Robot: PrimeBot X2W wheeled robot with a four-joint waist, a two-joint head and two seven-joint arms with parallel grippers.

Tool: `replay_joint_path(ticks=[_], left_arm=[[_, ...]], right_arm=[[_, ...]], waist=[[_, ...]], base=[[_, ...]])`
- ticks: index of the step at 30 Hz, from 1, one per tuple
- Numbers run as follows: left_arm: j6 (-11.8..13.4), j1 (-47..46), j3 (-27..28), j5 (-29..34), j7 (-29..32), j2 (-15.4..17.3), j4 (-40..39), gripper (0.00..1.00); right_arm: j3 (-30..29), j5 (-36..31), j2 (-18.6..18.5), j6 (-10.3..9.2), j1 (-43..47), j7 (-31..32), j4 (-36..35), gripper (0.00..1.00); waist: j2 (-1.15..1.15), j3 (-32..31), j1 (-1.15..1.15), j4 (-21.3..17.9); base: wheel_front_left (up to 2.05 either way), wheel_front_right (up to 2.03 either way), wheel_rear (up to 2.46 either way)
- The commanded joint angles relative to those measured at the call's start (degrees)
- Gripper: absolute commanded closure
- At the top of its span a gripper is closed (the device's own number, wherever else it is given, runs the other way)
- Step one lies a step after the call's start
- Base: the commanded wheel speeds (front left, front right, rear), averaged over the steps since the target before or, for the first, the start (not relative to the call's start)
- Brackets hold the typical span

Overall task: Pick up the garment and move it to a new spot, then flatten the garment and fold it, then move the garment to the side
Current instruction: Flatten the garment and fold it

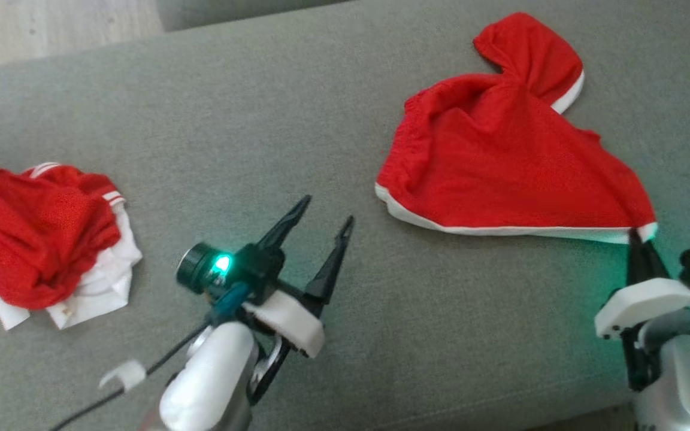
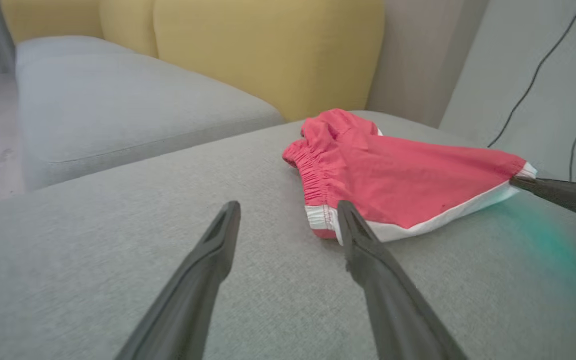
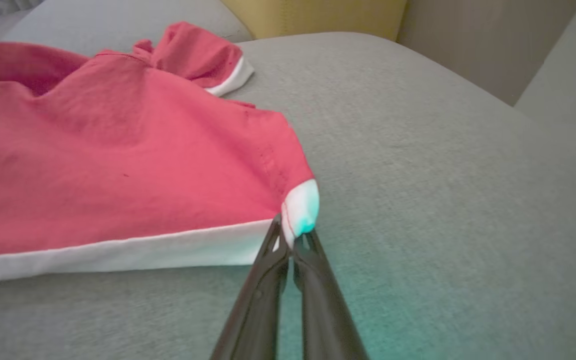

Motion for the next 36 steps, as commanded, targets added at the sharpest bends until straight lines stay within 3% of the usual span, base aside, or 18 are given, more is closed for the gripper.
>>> replay_joint_path(ticks=[1,16,35,36], left_arm=[[-0.6,-3.9,0.5,-0.2,0.4,0.3,-0.5,0.0],[-1.9,-18.1,-14.7,-5.6,-0.3,0.2,12.3,0.0],[-1.9,-26.4,-23.1,-11.9,-4.6,-0.7,24.2,0.0],[-1.9,-26.6,-23.5,-12.4,-4.7,-0.7,24.4,0.25]], right_arm=[[-0.1,-0.6,-0.4,0.37,-1.0,0.4,-2.0,1.0],[1.9,1.2,-0.4,0.37,-5.1,-0.4,-0.7,1.0],[5.0,2.9,-0.4,0.37,-6.7,-1.4,-0.2,1.0],[5.0,3.0,-0.4,0.37,-6.7,-1.5,-0.2,1.0]], waist=[[0.0,1.6,0.0,-1.0],[0.0,7.1,0.0,-4.1],[0.0,9.2,0.0,-5.4],[0.0,9.3,0.0,-5.4]], base=[[0.0,0.0,0.0],[0.0,0.0,0.0],[0.0,0.0,0.0],[0.0,0.0,0.0]])
